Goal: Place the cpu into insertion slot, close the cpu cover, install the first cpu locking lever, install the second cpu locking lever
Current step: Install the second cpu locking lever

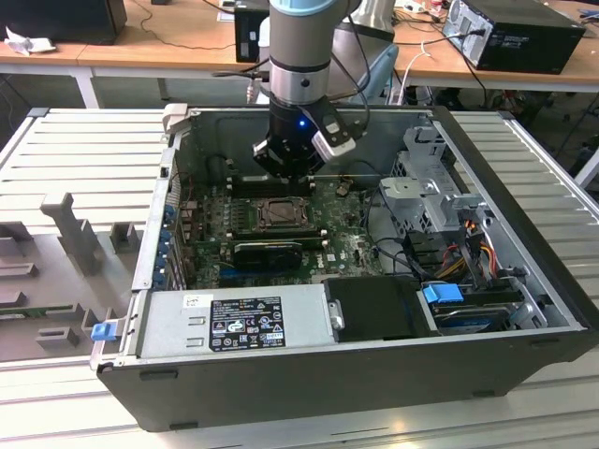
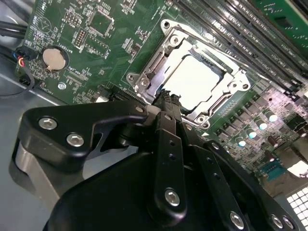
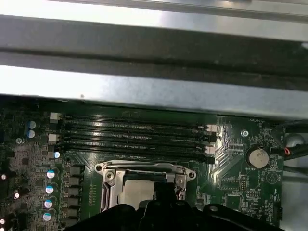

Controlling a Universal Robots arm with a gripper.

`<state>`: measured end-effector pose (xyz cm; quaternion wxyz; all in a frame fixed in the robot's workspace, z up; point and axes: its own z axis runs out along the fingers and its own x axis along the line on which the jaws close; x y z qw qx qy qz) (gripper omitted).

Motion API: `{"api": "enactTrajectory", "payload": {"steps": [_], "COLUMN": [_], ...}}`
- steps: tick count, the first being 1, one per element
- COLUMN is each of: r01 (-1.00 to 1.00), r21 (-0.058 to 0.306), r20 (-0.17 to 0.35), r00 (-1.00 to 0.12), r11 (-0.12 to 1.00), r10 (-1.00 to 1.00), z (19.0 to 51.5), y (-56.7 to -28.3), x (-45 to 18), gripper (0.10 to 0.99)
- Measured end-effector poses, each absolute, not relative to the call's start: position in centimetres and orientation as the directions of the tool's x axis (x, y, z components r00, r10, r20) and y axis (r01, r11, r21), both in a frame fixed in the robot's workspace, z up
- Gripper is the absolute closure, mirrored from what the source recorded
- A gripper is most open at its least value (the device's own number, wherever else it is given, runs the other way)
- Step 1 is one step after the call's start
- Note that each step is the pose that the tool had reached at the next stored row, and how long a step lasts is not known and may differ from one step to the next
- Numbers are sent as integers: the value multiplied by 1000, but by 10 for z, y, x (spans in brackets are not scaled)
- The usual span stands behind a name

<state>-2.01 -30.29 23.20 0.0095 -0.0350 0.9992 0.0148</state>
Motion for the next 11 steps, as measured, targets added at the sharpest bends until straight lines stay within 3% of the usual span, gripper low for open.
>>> {"api": "enactTrajectory", "payload": {"steps": [11], "r01": [-70], "r21": [29], "r20": [-20], "r00": [-997], "r11": [997], "r10": [-70], "z": [251], "y": [-317], "x": [-20], "gripper": [980]}}
